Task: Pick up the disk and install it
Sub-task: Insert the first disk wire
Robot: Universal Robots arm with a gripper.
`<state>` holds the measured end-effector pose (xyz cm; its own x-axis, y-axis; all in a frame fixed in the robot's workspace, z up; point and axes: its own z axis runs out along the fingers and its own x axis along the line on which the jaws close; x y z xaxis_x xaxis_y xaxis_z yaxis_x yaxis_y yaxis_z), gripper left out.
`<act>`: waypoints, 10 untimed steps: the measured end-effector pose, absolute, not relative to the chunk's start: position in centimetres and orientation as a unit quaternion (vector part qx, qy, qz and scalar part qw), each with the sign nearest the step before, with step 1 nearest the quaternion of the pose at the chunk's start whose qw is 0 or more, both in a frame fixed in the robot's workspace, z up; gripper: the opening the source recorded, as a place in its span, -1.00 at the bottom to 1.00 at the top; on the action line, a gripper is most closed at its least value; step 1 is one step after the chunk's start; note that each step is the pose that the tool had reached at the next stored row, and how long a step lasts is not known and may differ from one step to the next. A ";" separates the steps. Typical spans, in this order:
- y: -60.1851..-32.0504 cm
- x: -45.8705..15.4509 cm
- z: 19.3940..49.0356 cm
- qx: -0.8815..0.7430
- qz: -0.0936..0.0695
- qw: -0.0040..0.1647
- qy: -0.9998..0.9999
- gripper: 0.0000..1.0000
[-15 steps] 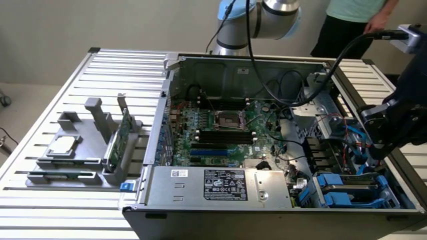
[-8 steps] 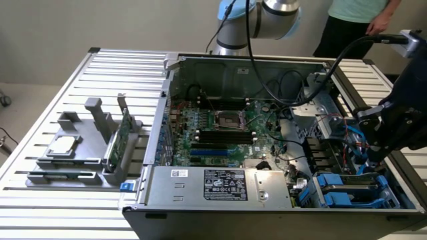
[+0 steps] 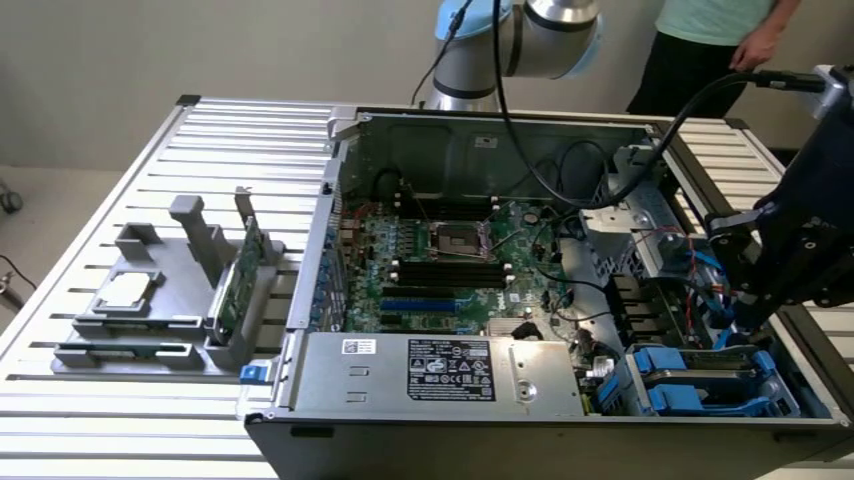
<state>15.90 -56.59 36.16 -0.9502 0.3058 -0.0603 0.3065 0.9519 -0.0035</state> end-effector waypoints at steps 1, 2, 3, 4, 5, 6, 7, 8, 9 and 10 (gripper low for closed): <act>-56.6 15.9 36.1 0.158 -0.006 0.029 0.987 -0.79; -56.7 15.9 36.1 0.160 -0.006 0.029 0.987 -0.79; -56.7 16.0 36.2 0.161 -0.007 0.029 0.986 -0.79; -56.8 16.1 36.2 0.162 -0.007 0.029 0.986 -0.79; -56.9 16.2 36.1 0.162 -0.007 0.029 0.986 -0.79; -57.0 16.2 36.2 0.163 -0.007 0.029 0.986 -0.79; -57.1 16.3 36.2 0.163 -0.007 0.029 0.986 -0.79; -57.2 16.4 36.2 0.163 -0.007 0.029 0.986 -0.79; -57.4 16.5 36.2 0.164 -0.007 0.029 0.986 -0.79; -57.5 16.5 36.2 0.164 -0.007 0.029 0.986 -0.79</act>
